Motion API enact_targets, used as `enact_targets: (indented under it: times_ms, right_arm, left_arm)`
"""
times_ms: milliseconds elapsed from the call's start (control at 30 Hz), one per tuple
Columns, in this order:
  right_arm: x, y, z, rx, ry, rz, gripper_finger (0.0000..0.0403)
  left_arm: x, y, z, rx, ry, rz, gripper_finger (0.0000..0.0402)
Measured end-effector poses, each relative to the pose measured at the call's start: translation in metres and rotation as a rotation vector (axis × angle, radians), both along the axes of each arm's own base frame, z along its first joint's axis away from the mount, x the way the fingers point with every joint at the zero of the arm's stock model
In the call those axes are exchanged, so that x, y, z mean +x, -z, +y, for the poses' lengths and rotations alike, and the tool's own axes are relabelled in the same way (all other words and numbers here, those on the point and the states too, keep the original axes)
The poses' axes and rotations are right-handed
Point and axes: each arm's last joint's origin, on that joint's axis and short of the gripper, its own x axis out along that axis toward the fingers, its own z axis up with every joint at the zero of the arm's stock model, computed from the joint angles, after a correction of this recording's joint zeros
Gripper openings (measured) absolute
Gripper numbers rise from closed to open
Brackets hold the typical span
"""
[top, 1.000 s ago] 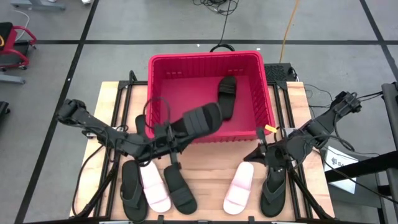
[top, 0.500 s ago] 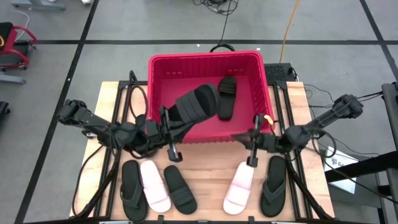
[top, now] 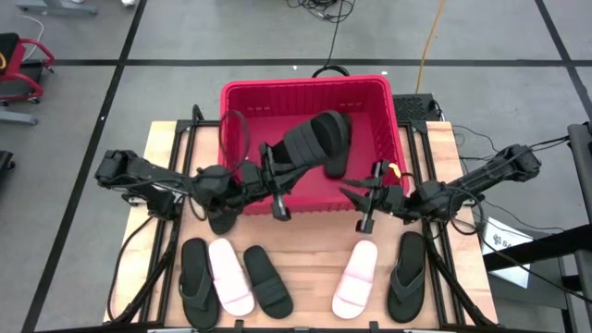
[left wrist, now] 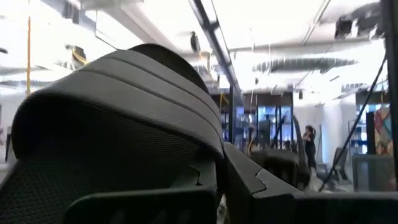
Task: Pick and place slides into bin
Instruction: Put the black slide into the red bin
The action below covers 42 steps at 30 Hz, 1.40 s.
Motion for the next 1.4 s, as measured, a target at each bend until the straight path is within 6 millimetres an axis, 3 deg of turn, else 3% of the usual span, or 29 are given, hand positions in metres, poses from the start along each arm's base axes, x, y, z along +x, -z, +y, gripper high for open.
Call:
enact_targets:
  times_ms: [233, 533, 1400]
  right_arm:
    - [-0.001, -0.009, -0.015, 0.057, 0.081, -0.113, 0.0147]
    - [0.001, -0.010, -0.027, 0.208, 0.062, -0.185, 0.0190]
    - [0.010, -0.005, -0.039, 0.211, -0.100, -0.164, 0.0197]
  left_arm:
    - [0.015, 0.018, 0.003, 0.041, -0.015, 0.054, 0.0000]
    - [0.023, 0.028, 0.006, 0.046, -0.029, 0.084, 0.0000]
    - [0.025, 0.029, 0.016, 0.050, -0.027, 0.090, 0.0000]
